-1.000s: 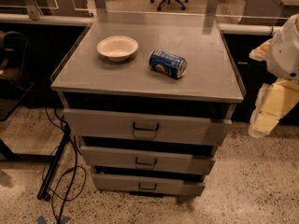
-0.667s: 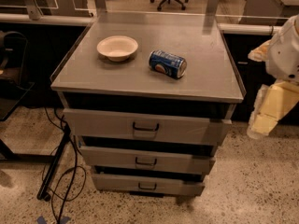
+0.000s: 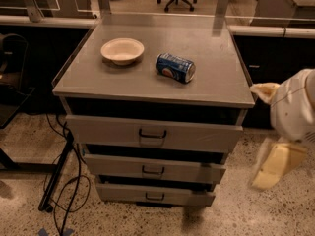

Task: Open middle drawer

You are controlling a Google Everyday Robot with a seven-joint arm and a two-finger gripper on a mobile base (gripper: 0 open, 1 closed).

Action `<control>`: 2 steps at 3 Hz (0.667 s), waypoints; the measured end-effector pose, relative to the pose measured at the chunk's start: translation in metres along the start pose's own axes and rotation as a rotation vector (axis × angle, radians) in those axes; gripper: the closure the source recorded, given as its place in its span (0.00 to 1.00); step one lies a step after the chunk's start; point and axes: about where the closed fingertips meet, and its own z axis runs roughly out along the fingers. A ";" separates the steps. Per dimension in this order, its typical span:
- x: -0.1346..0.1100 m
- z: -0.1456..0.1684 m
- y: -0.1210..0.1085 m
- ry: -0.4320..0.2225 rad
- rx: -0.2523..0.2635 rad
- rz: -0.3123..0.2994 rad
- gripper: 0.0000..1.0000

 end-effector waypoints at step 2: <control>-0.008 0.029 -0.008 -0.118 0.137 0.040 0.00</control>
Offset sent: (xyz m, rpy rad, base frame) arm 0.0018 0.0102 -0.0263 0.0824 -0.0697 -0.0192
